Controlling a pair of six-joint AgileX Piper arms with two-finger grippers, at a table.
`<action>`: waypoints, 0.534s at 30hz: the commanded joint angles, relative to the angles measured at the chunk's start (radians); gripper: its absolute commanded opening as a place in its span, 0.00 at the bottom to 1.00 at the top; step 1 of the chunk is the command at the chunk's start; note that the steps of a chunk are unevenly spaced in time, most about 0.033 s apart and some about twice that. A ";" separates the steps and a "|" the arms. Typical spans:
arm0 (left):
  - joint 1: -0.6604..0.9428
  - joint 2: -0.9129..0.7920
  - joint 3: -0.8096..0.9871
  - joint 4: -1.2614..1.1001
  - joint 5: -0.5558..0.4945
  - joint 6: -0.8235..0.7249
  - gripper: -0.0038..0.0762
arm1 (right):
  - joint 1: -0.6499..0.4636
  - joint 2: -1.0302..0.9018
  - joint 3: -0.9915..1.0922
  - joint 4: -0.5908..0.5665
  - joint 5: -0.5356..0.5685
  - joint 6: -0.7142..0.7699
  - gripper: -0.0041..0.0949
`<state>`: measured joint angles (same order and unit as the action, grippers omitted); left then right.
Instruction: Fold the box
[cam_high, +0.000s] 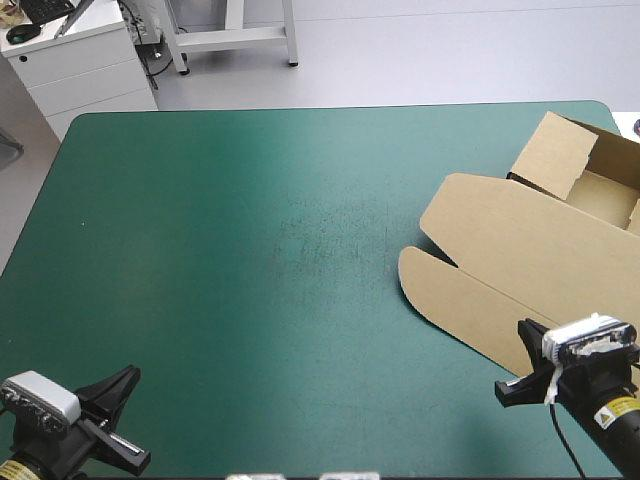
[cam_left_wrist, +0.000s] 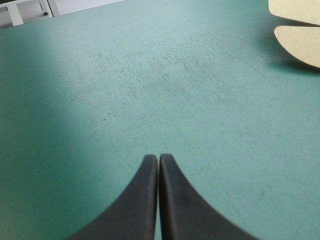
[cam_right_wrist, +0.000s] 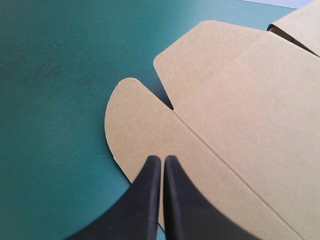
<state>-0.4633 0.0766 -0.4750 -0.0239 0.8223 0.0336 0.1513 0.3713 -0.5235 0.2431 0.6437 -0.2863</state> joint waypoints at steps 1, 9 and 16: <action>-0.006 -0.003 -0.014 -0.008 -0.080 0.022 0.04 | 0.002 -0.085 0.037 -0.001 -0.112 0.005 0.04; -0.006 -0.079 0.033 -0.023 -0.117 0.030 0.04 | 0.002 -0.266 0.119 -0.081 -0.116 0.089 0.04; -0.006 -0.106 0.033 -0.023 -0.116 0.024 0.04 | 0.002 -0.355 0.124 -0.195 -0.105 0.245 0.04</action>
<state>-0.4633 -0.0163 -0.4203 -0.0340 0.7875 0.0628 0.1513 0.0256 -0.3771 0.0891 0.6040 -0.1002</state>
